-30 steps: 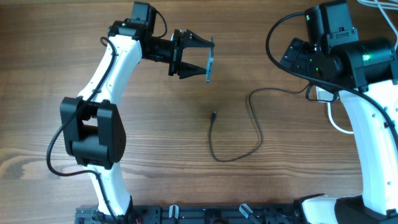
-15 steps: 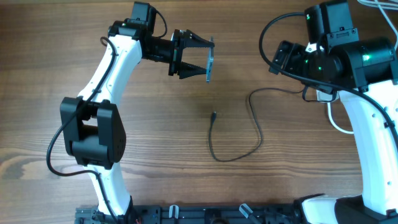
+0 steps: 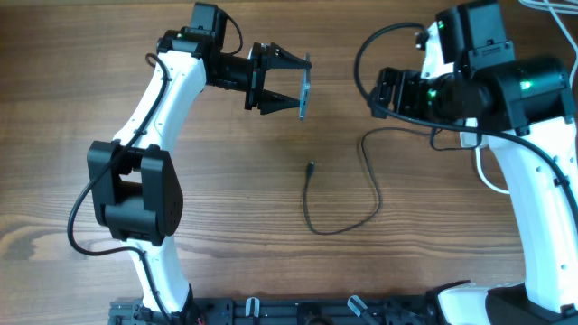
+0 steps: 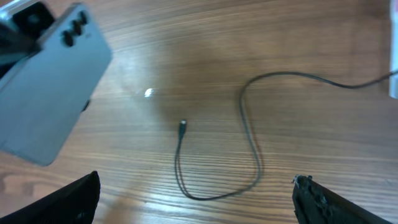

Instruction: Plug charger to phone and switch on socket

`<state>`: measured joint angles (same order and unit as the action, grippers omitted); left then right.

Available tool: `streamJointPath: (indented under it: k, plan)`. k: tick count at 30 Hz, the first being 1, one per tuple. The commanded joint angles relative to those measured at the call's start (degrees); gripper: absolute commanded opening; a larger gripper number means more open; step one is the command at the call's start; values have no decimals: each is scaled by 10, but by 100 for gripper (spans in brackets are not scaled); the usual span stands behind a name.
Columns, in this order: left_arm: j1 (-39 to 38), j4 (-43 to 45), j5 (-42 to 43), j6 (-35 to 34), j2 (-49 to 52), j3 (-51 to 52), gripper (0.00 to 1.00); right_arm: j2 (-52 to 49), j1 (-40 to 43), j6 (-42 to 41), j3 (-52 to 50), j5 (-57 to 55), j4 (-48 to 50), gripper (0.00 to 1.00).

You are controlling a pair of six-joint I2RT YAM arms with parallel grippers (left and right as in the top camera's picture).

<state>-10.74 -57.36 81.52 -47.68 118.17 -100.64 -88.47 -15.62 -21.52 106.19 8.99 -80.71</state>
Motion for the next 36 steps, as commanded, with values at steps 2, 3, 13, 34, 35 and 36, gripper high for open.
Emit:
streamJointPath:
  k: [2,3,13,34,35,36]
  plan:
    - [4,2,26,9,-21,-9,66,-6,-77,34,-8,43,38,99]
    - [4,2,24,9,-21,-9,66,-6,-99,-3,-8,21,50,99]
    - [4,2,-2,9,-21,-9,66,-53,-271,-169,-8,-191,110,99]
    - [4,2,8,-26,-21,-9,67,-96,-292,-189,-8,-327,186,54]
    - [4,2,15,-26,-21,-9,67,-96,-292,-189,-8,-327,186,54]
    - [4,2,23,-25,-21,-9,67,-96,-292,-190,-8,-327,186,54]
